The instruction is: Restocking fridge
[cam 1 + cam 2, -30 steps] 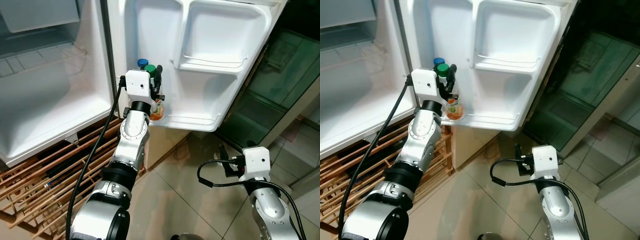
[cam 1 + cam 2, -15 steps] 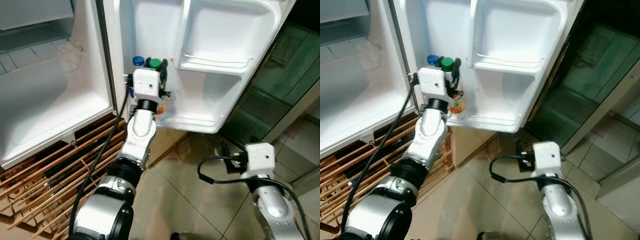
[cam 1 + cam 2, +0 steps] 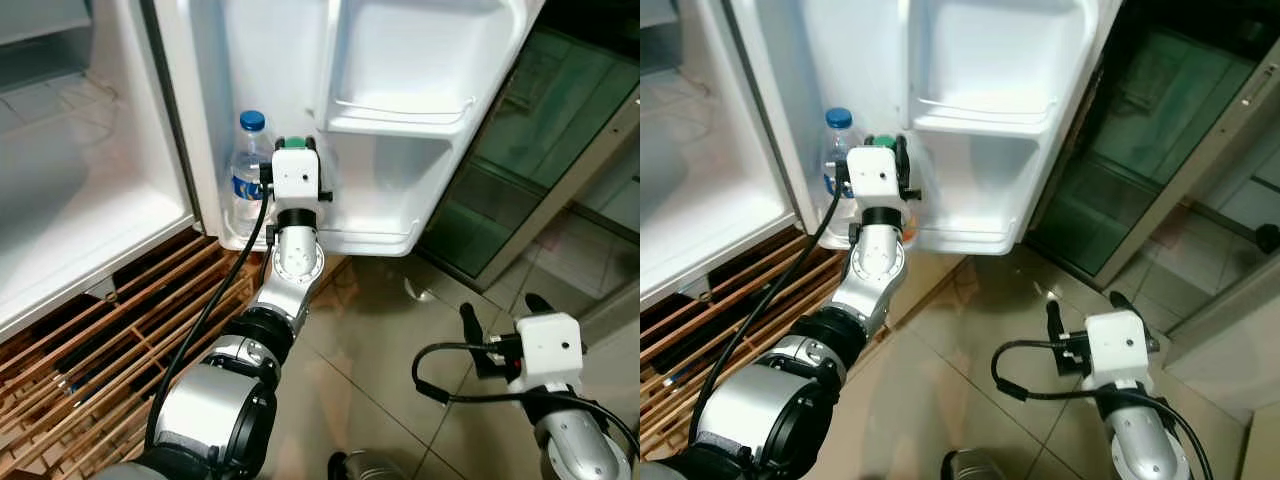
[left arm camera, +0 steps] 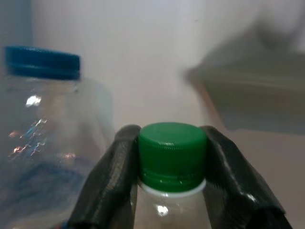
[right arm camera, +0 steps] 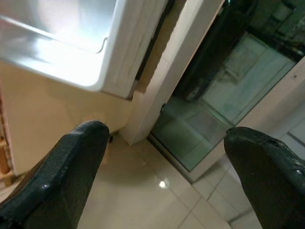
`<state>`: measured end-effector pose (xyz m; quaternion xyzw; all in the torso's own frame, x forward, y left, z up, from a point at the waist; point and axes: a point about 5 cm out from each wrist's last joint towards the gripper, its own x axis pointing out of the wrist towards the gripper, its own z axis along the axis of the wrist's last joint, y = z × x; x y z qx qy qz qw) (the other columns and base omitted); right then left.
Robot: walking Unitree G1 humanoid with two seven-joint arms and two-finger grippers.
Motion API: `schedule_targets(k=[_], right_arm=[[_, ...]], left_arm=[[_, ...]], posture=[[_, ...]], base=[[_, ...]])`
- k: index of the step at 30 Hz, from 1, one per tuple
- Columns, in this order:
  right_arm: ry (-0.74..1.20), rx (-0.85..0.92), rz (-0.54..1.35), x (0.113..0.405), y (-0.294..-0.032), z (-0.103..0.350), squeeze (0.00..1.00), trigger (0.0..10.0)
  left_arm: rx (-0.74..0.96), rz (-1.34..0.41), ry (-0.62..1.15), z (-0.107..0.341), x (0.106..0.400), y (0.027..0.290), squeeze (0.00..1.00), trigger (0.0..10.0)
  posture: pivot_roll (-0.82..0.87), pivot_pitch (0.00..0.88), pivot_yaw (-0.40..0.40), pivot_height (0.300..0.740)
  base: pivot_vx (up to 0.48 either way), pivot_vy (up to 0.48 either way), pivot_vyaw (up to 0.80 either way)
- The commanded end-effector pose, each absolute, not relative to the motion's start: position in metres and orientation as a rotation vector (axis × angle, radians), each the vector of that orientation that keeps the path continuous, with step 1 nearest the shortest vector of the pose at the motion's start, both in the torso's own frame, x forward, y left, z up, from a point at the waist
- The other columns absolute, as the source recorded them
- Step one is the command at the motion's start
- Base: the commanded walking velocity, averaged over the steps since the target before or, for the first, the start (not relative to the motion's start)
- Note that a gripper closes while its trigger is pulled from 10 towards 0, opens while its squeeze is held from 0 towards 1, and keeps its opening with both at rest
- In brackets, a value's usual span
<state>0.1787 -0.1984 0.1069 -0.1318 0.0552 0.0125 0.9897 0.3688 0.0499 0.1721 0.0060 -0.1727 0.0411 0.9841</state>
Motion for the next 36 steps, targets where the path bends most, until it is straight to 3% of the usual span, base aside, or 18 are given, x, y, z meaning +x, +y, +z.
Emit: schedule_targets(k=[1, 10, 11, 17, 27, 36], right_arm=[[0.109, -0.289, 0.018, 0.176, -0.203, 0.113, 0.00, 10.0], [0.138, -0.285, 0.022, 0.171, -0.200, 0.112, 0.00, 10.0], [0.139, -0.284, 0.024, 0.171, -0.200, 0.112, 0.00, 10.0], [0.143, -0.273, 0.029, 0.174, -0.197, 0.109, 0.00, 10.0], [0.146, -0.234, 0.037, 0.185, -0.187, 0.102, 0.00, 10.0], [0.128, -0.219, 0.048, 0.197, -0.182, 0.100, 0.00, 10.0]], left_arm=[[-0.018, 0.091, -0.218, 0.152, 0.364, 0.039, 0.00, 10.0], [0.027, 0.050, -0.277, 0.166, 0.366, 0.029, 0.00, 10.0], [0.036, 0.043, -0.294, 0.169, 0.366, 0.027, 1.00, 10.0], [0.214, 0.037, -0.431, 0.189, 0.367, 0.022, 1.00, 10.0], [0.223, 0.069, -0.422, 0.196, 0.372, 0.038, 1.00, 10.0], [0.132, 0.053, -0.437, 0.206, 0.366, 0.054, 1.00, 10.0]], posture=[[-0.52, 0.149, -0.091, 0.740], [-0.50, 0.160, -0.098, 0.740], [-0.50, 0.160, -0.098, 0.740], [-0.47, 0.162, -0.088, 0.740], [-0.40, 0.139, -0.061, 0.740], [-0.37, 0.108, -0.059, 0.740]], base=[[0.000, 0.000, 0.00], [0.000, 0.000, 0.00], [0.000, 0.000, 0.00], [0.000, 0.000, 0.00], [0.000, 0.000, 0.00], [0.000, 0.000, 0.00]])
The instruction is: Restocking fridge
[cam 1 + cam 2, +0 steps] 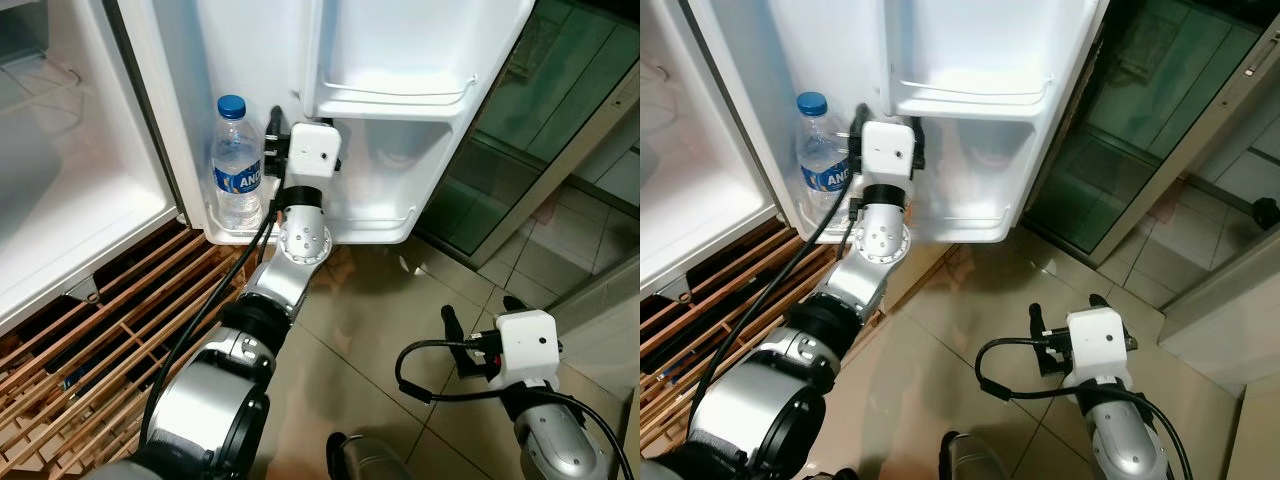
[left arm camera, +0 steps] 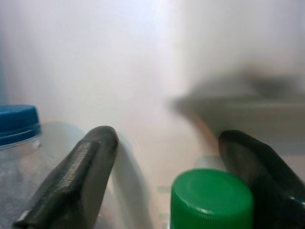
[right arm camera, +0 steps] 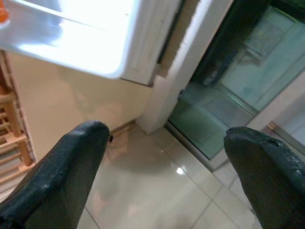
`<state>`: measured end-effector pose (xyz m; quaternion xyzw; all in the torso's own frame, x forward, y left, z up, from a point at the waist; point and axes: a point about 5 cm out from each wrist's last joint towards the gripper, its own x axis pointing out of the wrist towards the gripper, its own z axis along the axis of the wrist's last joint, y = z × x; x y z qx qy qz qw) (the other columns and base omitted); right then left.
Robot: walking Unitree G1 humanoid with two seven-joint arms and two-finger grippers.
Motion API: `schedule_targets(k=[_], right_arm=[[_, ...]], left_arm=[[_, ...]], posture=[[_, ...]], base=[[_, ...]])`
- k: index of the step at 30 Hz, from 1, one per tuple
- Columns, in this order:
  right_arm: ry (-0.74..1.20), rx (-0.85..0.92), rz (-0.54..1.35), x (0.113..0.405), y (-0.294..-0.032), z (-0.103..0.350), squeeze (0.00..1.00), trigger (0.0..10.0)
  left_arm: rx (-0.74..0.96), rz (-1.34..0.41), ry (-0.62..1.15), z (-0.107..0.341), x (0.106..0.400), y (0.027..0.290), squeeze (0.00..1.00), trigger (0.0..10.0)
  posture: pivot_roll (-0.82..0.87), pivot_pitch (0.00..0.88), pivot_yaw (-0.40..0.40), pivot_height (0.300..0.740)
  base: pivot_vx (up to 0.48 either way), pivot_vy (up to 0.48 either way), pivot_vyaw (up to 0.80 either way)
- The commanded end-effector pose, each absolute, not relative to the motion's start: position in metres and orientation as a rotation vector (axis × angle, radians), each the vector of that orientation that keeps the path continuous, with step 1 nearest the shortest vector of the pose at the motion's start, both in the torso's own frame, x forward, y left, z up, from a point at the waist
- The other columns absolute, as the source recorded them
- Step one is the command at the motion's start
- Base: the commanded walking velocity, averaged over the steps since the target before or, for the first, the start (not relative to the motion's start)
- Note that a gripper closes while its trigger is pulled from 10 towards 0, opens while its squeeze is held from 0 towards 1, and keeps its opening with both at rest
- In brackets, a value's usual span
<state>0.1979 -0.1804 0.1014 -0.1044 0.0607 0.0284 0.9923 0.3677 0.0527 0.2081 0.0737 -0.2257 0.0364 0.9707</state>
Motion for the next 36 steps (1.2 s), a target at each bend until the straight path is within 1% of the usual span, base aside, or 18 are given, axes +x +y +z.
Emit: schedule_targets(k=[1, 3, 4, 7, 11, 12, 14, 15, 16, 17, 21, 22, 27, 30, 32, 36], right_arm=[[0.124, -0.220, 0.050, 0.199, -0.182, 0.100, 0.00, 10.0], [0.120, -0.221, 0.053, 0.199, -0.182, 0.101, 0.00, 10.0], [0.119, -0.222, 0.054, 0.201, -0.183, 0.100, 0.00, 10.0], [0.122, -0.218, 0.051, 0.203, -0.184, 0.099, 0.00, 10.0], [0.126, -0.201, 0.050, 0.209, -0.182, 0.094, 0.00, 10.0], [0.127, -0.196, 0.050, 0.211, -0.181, 0.093, 0.00, 10.0], [0.127, -0.196, 0.050, 0.211, -0.181, 0.093, 0.00, 10.0], [0.127, -0.192, 0.051, 0.213, -0.180, 0.092, 0.00, 10.0], [0.124, -0.188, 0.054, 0.215, -0.178, 0.091, 0.00, 10.0], [0.118, -0.184, 0.056, 0.219, -0.177, 0.091, 0.00, 10.0], [0.106, -0.178, 0.059, 0.225, -0.174, 0.090, 0.00, 10.0], [0.097, -0.176, 0.060, 0.228, -0.173, 0.090, 0.00, 10.0], [0.067, -0.173, 0.060, 0.241, -0.172, 0.092, 0.00, 10.0], [0.044, -0.174, 0.052, 0.250, -0.173, 0.094, 0.00, 10.0], [0.037, -0.174, 0.050, 0.252, -0.173, 0.094, 0.00, 10.0], [0.019, -0.168, 0.031, 0.252, -0.176, 0.096, 0.00, 10.0]], left_arm=[[0.131, 0.052, -0.430, 0.206, 0.366, 0.057, 1.00, 10.0], [0.129, 0.054, -0.422, 0.205, 0.365, 0.060, 1.00, 10.0], [0.129, 0.052, -0.402, 0.205, 0.364, 0.067, 1.00, 10.0], [0.119, 0.023, -0.394, 0.207, 0.361, 0.069, 1.00, 10.0], [0.113, -0.086, -0.364, 0.209, 0.353, 0.062, 1.00, 10.0], [0.106, -0.135, -0.348, 0.208, 0.350, 0.057, 1.00, 10.0], [0.106, -0.135, -0.348, 0.208, 0.350, 0.057, 1.00, 10.0], [0.097, -0.174, -0.337, 0.207, 0.348, 0.052, 1.00, 10.0], [0.093, -0.213, -0.332, 0.208, 0.344, 0.048, 0.33, 10.0], [0.086, -0.248, -0.326, 0.209, 0.340, 0.045, 0.00, 10.0], [0.083, -0.290, -0.317, 0.211, 0.334, 0.043, 0.00, 10.0], [0.079, -0.301, -0.310, 0.212, 0.332, 0.044, 0.00, 10.0], [0.044, -0.351, -0.294, 0.213, 0.322, 0.050, 0.00, 10.0], [0.032, -0.394, -0.295, 0.215, 0.315, 0.059, 0.00, 10.0], [0.031, -0.402, -0.297, 0.215, 0.313, 0.063, 0.00, 10.0], [0.009, -0.429, -0.319, 0.209, 0.302, 0.080, 0.00, 10.0]], posture=[[-0.37, 0.104, -0.060, 0.740], [-0.37, 0.101, -0.061, 0.740], [-0.36, 0.090, -0.060, 0.740], [-0.35, 0.085, -0.058, 0.740], [-0.30, 0.063, -0.046, 0.740], [-0.30, 0.063, -0.046, 0.740], [-0.30, 0.063, -0.046, 0.740], [-0.29, 0.056, -0.042, 0.740], [-0.28, 0.046, -0.036, 0.740], [-0.27, 0.032, -0.031, 0.740], [-0.26, 0.015, -0.026, 0.740], [-0.25, 0.000, -0.022, 0.740], [-0.22, 0.000, -0.008, 0.740], [-0.19, 0.000, 0.005, 0.740], [-0.19, 0.000, 0.007, 0.740], [-0.18, 0.000, 0.021, 0.740]], base=[[0.000, 0.000, 0.00], [0.000, 0.000, 0.00], [0.000, 0.000, 0.00], [0.000, 0.000, 0.00], [0.000, 0.000, 0.00], [0.000, 0.000, 0.00], [0.000, 0.000, 0.00], [0.000, 0.000, 0.00], [0.000, 0.000, 0.00], [0.000, 0.000, 0.00], [0.000, 0.000, 0.00], [0.000, 0.000, 0.00], [0.000, 0.000, 0.00], [0.000, 0.000, 0.00], [0.000, 0.000, 0.00], [0.000, 0.000, 0.00]])
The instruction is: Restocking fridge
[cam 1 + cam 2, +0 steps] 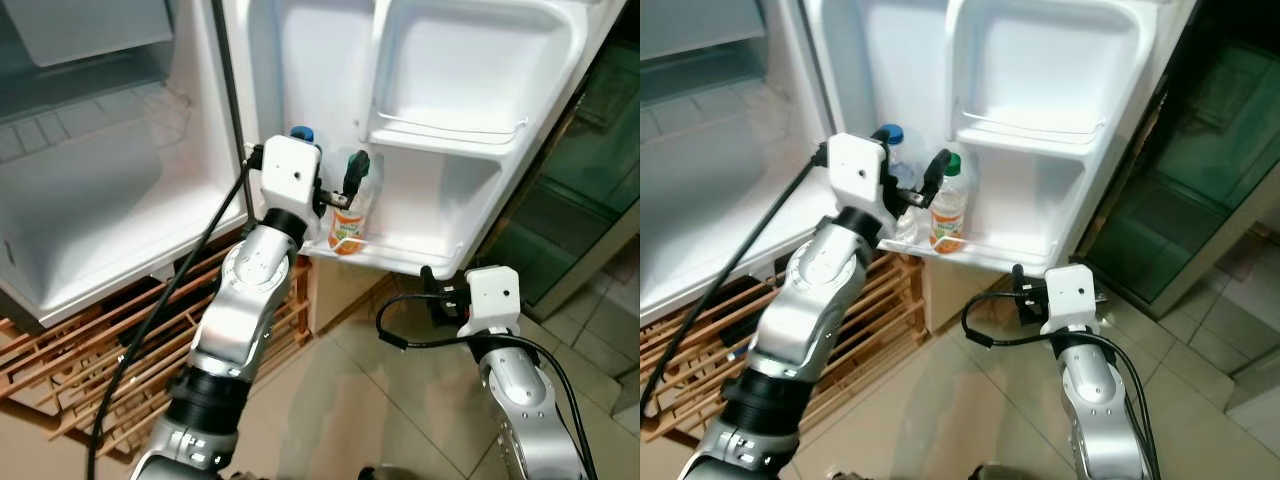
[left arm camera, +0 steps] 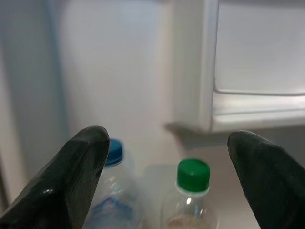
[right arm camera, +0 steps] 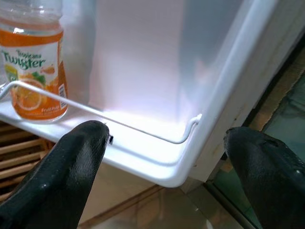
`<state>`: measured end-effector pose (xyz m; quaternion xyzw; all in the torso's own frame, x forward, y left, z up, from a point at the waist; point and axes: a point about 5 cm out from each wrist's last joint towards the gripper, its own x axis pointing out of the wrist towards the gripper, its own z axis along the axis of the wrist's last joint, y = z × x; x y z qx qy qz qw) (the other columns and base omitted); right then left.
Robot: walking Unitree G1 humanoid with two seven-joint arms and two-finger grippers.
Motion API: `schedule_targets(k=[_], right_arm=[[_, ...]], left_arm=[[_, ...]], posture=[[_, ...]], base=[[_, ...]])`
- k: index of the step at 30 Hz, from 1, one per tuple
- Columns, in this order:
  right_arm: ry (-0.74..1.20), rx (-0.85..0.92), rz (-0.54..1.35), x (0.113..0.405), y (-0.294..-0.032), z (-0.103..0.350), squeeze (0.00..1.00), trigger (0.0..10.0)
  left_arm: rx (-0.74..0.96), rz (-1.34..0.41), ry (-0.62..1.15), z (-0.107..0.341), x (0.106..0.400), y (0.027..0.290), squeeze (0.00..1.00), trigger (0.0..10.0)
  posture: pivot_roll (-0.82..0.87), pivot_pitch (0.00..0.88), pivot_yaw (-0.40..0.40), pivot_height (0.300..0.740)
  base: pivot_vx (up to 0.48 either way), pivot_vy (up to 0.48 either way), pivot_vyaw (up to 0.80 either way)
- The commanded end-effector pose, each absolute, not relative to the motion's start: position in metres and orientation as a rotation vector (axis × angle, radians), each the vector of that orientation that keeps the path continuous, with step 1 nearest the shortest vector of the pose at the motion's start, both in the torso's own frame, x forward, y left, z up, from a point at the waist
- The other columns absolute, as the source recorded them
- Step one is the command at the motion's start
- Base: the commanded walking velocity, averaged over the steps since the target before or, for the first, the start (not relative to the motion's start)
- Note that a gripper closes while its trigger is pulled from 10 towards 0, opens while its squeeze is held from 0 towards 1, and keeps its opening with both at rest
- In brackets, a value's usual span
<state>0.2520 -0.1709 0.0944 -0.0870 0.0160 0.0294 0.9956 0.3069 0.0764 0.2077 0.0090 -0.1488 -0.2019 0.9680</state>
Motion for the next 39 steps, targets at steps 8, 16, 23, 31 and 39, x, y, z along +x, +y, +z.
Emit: schedule_targets(k=[8, 16, 23, 31, 39], right_arm=[[0.001, -0.122, -0.054, 0.248, -0.183, 0.095, 0.00, 10.0], [0.052, 0.001, -0.229, 0.248, -0.207, 0.082, 0.00, 10.0], [0.020, 0.001, -0.205, 0.261, -0.199, 0.085, 0.00, 10.0], [0.006, -0.050, -0.133, 0.253, -0.201, 0.085, 0.00, 10.0], [0.119, -0.209, -0.307, 0.244, -0.261, 0.075, 0.00, 10.0]], left_arm=[[-0.112, -0.232, -0.141, 0.152, 0.260, 0.146, 0.00, 10.0], [0.056, -0.215, -0.019, 0.122, 0.264, 0.162, 0.00, 10.0], [0.004, -0.272, -0.050, 0.133, 0.271, 0.151, 0.00, 10.0], [-0.045, -0.321, -0.094, 0.139, 0.272, 0.142, 0.00, 10.0], [-0.115, -0.316, -0.091, 0.135, 0.275, 0.124, 0.00, 10.0]], posture=[[-0.17, 0.000, 0.034, 0.740], [-0.12, 0.000, 0.017, 0.740], [-0.12, 0.000, 0.054, 0.740], [-0.16, 0.000, 0.037, 0.740], [-0.17, 0.000, -0.004, 0.740]], base=[[0.000, 0.000, 0.00], [0.000, -0.083, 0.00], [0.000, -0.466, 0.00], [0.000, -0.465, 0.00], [0.294, -0.368, 0.00]])
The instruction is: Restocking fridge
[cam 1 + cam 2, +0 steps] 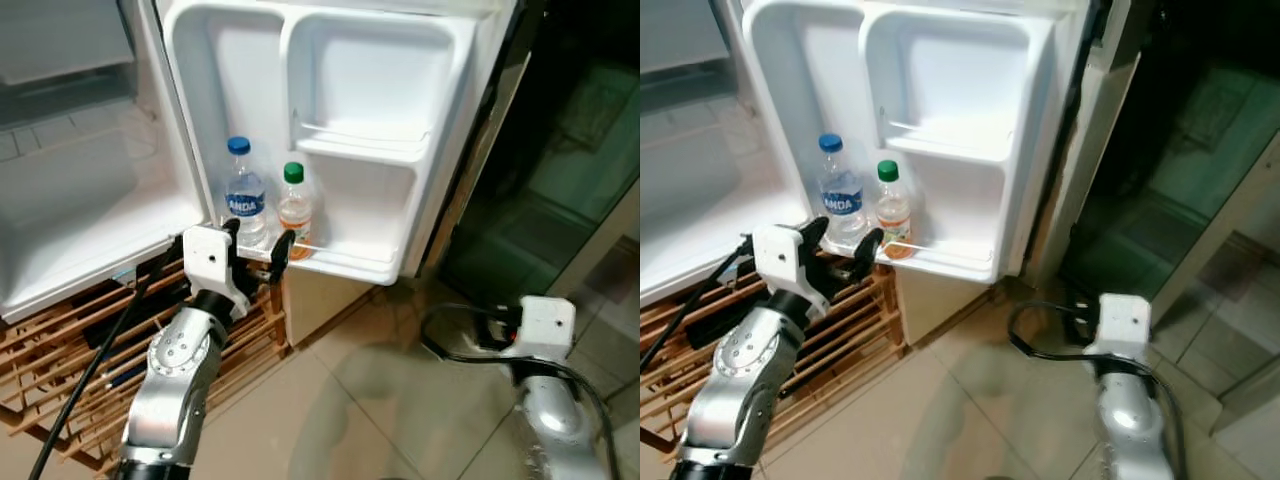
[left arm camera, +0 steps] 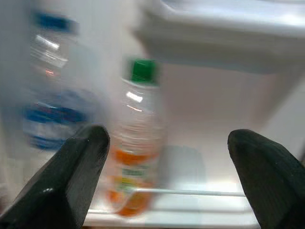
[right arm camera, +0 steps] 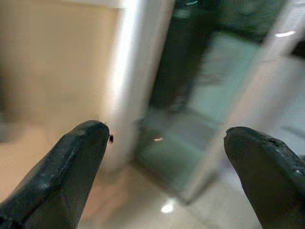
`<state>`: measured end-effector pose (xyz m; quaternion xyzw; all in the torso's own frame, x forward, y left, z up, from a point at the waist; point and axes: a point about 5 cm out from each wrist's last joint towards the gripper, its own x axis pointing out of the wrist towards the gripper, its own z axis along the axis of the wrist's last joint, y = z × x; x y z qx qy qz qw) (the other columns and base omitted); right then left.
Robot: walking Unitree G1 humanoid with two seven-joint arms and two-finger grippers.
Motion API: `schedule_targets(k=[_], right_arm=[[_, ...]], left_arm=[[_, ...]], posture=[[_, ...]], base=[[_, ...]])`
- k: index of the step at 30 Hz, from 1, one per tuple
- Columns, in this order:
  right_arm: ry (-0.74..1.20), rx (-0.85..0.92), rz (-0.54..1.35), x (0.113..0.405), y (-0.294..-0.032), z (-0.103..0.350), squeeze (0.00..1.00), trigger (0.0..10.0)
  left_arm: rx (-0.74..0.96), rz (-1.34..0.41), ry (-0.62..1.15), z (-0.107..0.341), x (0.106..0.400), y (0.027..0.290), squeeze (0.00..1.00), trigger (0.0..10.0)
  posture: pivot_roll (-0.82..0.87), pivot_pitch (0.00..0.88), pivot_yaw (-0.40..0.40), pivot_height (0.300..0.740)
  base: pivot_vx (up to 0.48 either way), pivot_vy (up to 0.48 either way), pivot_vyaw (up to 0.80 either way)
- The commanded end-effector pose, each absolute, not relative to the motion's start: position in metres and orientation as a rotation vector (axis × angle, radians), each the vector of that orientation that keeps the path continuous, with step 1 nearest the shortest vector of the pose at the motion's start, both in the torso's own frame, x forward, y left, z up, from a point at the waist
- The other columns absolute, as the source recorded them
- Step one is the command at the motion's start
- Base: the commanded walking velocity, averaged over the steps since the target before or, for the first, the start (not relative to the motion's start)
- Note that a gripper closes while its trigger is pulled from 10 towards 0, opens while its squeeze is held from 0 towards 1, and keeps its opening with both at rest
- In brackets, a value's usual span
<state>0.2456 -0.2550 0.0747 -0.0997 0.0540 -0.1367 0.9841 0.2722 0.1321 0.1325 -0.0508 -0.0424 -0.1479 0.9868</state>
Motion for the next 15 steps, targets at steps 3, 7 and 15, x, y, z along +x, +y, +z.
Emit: schedule_targets(k=[3, 7, 15], right_arm=[[0.067, -0.221, -0.304, 0.275, -0.268, 0.095, 0.00, 10.0], [0.037, -0.210, -0.277, 0.290, -0.268, 0.107, 0.00, 10.0], [0.031, -0.146, -0.280, 0.292, -0.252, 0.096, 0.00, 10.0]], left_arm=[[-0.102, -0.263, -0.098, 0.135, 0.287, 0.124, 0.00, 10.0], [-0.095, -0.239, -0.133, 0.143, 0.294, 0.121, 0.00, 10.0], [-0.073, -0.307, -0.181, 0.154, 0.291, 0.111, 0.00, 10.0]], posture=[[-0.16, 0.000, -0.036, 0.740], [-0.15, 0.000, -0.044, 0.740], [-0.16, 0.000, 0.018, 0.740]], base=[[0.000, 0.000, 0.73], [0.000, 0.000, 0.68], [0.000, -0.055, 0.66]])
